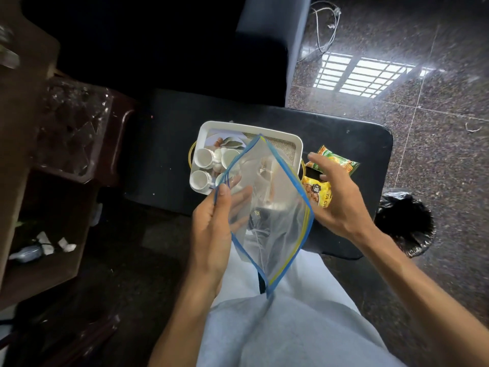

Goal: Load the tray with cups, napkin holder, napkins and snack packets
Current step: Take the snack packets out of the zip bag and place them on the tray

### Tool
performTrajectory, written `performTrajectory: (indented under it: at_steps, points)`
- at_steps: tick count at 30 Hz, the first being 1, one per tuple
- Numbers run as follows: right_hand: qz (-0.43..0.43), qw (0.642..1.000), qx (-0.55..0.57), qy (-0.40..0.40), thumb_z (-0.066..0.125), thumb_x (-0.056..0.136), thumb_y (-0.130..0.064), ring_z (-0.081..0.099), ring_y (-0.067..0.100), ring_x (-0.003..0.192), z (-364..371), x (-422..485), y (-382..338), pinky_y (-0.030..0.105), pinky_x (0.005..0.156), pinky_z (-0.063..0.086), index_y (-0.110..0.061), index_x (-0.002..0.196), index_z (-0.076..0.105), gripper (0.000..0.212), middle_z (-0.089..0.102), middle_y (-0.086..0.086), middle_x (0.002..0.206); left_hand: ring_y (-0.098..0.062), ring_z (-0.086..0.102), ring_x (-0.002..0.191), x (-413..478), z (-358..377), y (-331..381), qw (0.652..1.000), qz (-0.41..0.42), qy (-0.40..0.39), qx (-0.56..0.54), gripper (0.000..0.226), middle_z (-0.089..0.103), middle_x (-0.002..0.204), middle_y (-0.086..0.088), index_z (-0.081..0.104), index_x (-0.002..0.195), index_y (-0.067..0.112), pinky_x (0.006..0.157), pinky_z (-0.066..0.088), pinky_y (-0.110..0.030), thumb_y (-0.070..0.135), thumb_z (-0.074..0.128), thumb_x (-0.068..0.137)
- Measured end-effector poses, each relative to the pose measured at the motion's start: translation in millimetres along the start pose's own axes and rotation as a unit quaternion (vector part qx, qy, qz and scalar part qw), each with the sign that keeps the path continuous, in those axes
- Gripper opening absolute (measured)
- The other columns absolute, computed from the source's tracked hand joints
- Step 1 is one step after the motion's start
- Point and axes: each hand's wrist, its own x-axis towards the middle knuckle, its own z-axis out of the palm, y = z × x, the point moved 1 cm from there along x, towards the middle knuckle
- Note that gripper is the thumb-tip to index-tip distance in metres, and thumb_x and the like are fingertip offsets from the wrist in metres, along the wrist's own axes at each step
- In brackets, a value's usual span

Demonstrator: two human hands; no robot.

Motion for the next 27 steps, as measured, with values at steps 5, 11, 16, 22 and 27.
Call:
performTrajectory:
  at_steps: [5, 11, 16, 22, 27]
  points:
    - [-0.046, 0.995, 0.074, -0.039, 0.086, 0.069, -0.043, 0.028, 0.017, 0.149, 17.0, -3.0, -43.5, 0.039, 0.118, 0.033, -0.024, 0.154, 0.021, 0.109, 0.028, 0.001, 0.161, -0.011, 0.073, 0.111, 10.9, 3.2, 1.4, 0.999, -0.003, -0.034, 0.002, 0.029, 0.078, 0.116, -0.004, 0.067, 0.118, 0.028, 0.097, 0.057, -0.024, 0.033, 0.04, 0.108]
    - [-0.027, 0.995, 0.095, -0.01, 0.089, 0.07, -0.036, 0.039, 0.012, 0.143, 50.6, 12.1, -66.4, 0.029, 0.114, 0.039, -0.017, 0.152, 0.027, 0.105, 0.035, -0.007, 0.156, -0.018, 0.071, 0.117, 31.8, 1.5, 3.2, 0.993, -0.028, -0.115, 0.002, 0.032, 0.077, 0.12, -0.003, 0.071, 0.121, 0.022, 0.11, 0.05, -0.046, 0.033, 0.044, 0.107]
    - [0.02, 0.995, 0.05, 0.086, 0.083, 0.077, -0.009, 0.058, -0.001, 0.117, 64.4, 25.9, -83.8, 0.006, 0.095, 0.043, -0.022, 0.138, 0.05, 0.07, 0.055, -0.017, 0.128, -0.019, 0.071, 0.112, 52.0, -8.3, 13.4, 0.983, 0.031, -0.168, 0.063, 0.034, 0.076, 0.115, -0.003, 0.071, 0.113, 0.03, 0.101, 0.056, -0.036, 0.049, 0.045, 0.1]
    - [0.089, 0.928, 0.13, 0.338, 0.07, 0.086, 0.004, 0.066, 0.003, 0.087, 66.5, 43.5, -92.1, 0.027, 0.073, 0.057, -0.022, 0.116, 0.063, 0.04, 0.068, -0.02, 0.103, 0.001, 0.056, 0.13, 61.5, -51.3, -6.5, 0.981, 0.167, 0.021, 0.094, 0.037, 0.059, 0.137, 0.022, 0.06, 0.13, 0.039, 0.095, 0.05, -0.012, 0.046, 0.055, 0.095]
    - [0.21, 0.822, 0.339, 0.407, 0.063, 0.097, -0.014, 0.066, 0.014, 0.085, 87.8, 53.0, -118.1, 0.035, 0.076, 0.056, -0.021, 0.116, 0.064, 0.021, 0.072, -0.008, 0.096, -0.004, 0.049, 0.141, 87.4, -62.5, -38.3, 0.991, -0.059, -0.115, -0.045, 0.076, 0.048, 0.148, 0.031, 0.031, 0.152, 0.055, 0.112, 0.046, -0.041, 0.057, 0.063, 0.082]
